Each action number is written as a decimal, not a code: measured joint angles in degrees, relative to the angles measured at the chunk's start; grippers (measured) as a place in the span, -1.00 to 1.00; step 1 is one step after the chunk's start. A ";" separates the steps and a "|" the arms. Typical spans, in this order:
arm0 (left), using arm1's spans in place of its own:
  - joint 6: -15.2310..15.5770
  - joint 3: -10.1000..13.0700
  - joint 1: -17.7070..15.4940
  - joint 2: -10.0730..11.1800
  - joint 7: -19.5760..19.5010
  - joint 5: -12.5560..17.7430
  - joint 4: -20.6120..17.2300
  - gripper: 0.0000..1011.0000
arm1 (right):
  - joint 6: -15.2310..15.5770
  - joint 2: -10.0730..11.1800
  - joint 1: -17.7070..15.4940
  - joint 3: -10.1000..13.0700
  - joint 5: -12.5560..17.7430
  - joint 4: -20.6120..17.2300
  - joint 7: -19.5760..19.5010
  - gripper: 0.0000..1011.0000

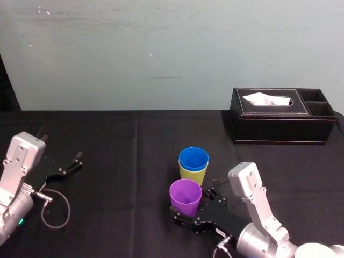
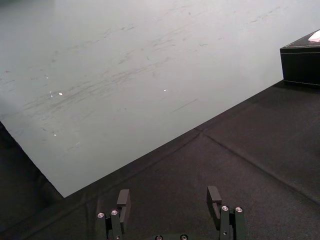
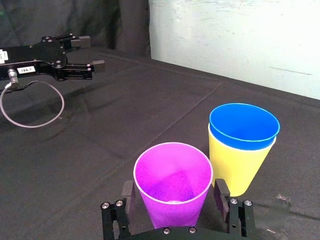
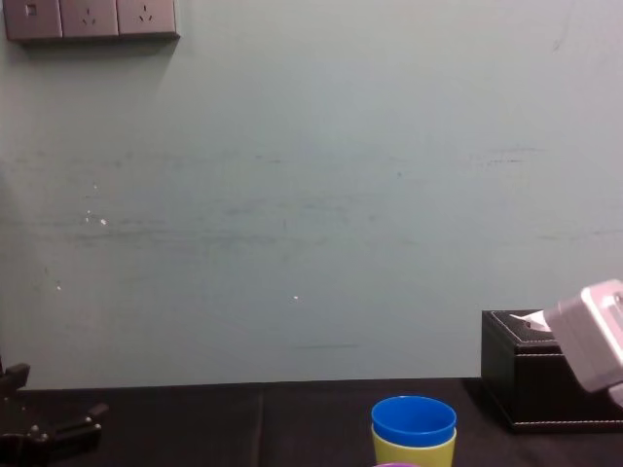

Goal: Stack the three plastic cups sequentially using one hand.

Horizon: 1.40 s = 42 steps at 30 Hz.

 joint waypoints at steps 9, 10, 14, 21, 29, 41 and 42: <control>0.00 0.00 0.00 0.00 0.00 0.00 0.00 0.98 | 0.18 -0.29 0.20 -0.09 -0.10 0.37 0.03 0.99; 0.00 0.00 0.00 0.00 0.00 0.00 0.00 0.98 | 0.17 -0.28 0.19 -0.09 -0.10 0.37 0.03 0.99; 0.00 0.00 0.00 -0.01 0.00 0.00 0.00 0.98 | 0.17 -0.24 0.16 -0.08 -0.10 0.32 0.04 0.98; 0.00 0.00 0.00 0.00 0.00 0.00 0.00 0.98 | 0.17 -0.21 0.13 -0.05 -0.09 0.25 0.04 0.69; 0.00 0.00 0.00 0.00 0.00 0.00 0.00 0.98 | 0.15 -0.18 0.10 -0.03 -0.07 0.20 0.04 0.45; 0.00 0.00 0.00 0.00 0.00 0.00 0.00 0.98 | 1.16 0.71 -0.14 0.41 0.25 -2.21 0.53 0.42; 0.00 0.00 0.00 0.00 0.00 0.00 0.00 0.98 | 1.87 0.98 -0.19 0.51 0.47 -3.12 0.71 0.42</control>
